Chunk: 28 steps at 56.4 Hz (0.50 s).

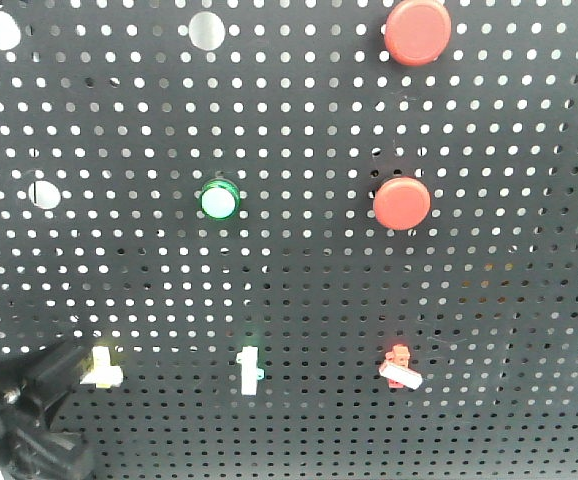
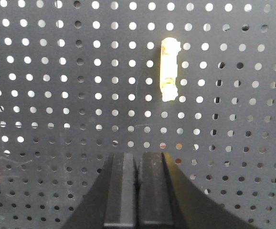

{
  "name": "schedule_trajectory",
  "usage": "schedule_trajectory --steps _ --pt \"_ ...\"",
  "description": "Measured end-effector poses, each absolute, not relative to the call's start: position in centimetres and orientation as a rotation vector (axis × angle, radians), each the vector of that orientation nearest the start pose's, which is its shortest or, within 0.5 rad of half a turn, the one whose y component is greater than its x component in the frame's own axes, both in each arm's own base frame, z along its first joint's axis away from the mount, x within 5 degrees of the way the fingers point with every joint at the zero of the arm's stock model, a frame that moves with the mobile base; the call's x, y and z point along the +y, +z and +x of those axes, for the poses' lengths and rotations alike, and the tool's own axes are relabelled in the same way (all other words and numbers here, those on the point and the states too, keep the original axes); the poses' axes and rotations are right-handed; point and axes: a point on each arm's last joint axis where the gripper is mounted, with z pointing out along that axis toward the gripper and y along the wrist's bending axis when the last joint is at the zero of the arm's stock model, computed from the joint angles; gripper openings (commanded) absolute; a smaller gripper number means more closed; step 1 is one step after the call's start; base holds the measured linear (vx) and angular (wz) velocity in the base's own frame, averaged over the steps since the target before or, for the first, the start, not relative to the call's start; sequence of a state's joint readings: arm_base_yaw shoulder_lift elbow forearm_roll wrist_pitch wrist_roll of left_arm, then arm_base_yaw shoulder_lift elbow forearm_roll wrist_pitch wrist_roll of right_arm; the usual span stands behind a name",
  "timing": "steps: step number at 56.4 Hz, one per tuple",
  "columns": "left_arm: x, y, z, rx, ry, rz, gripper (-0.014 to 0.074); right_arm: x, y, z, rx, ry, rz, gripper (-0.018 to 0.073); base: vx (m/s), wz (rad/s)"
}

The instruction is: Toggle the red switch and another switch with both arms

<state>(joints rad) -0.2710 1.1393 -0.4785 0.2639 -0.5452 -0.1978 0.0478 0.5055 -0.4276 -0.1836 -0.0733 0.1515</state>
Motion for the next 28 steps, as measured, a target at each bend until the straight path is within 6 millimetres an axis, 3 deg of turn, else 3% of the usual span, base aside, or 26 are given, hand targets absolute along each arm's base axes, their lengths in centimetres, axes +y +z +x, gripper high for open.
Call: schedule_trajectory --steps 14,28 --pt "-6.7 24.8 19.3 1.687 -0.309 0.335 0.0001 0.7 32.5 11.3 1.493 0.022 -0.069 -0.0006 0.00 0.00" --pt "-5.8 25.8 16.8 1.632 -0.300 0.320 0.0001 1.5 31.6 12.3 1.571 0.075 -0.117 -0.0006 0.00 0.00"
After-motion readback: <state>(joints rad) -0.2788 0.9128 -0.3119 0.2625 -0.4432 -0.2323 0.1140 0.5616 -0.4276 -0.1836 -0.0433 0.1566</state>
